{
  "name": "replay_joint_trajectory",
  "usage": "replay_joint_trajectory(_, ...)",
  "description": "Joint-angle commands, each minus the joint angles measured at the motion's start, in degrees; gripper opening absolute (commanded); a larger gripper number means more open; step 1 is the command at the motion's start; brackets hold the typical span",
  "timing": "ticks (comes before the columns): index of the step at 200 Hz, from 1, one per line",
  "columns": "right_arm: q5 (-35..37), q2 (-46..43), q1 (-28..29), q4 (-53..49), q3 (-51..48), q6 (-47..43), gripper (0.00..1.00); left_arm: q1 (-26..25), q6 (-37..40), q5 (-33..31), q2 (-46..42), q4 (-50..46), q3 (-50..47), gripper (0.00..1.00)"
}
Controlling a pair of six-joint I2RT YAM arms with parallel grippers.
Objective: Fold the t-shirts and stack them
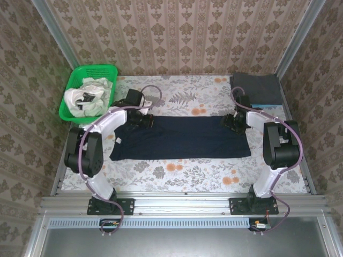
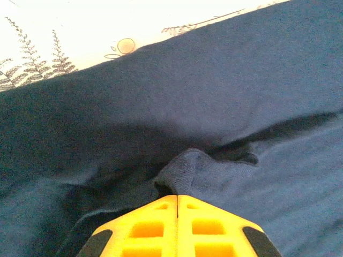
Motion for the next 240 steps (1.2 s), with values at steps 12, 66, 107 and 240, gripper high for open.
replay_joint_trajectory(12,-1.1,-1.61,-0.48,-1.03,-1.9,0.31,0.7,-1.39,-2.59,1.94,-5.32,-1.03,-3.92,0.0)
replay_joint_trajectory(66,-2.41,-3.25,-0.22,-1.2,-3.03,0.26,0.71,-9.77,-13.26,-4.62,-13.85,-2.53,-11.86,0.0)
replay_joint_trajectory(107,-0.35,-4.89,0.54,-2.76,-3.31,-0.1,0.73,-15.07,-23.25,-5.2,-17.25,0.67,-20.45,0.05)
replay_joint_trajectory(240,11.58,2.33,10.24,-8.22,8.43,-1.3,0.76,0.26,-21.64,-5.01,-11.74,9.66,-25.19,0.5)
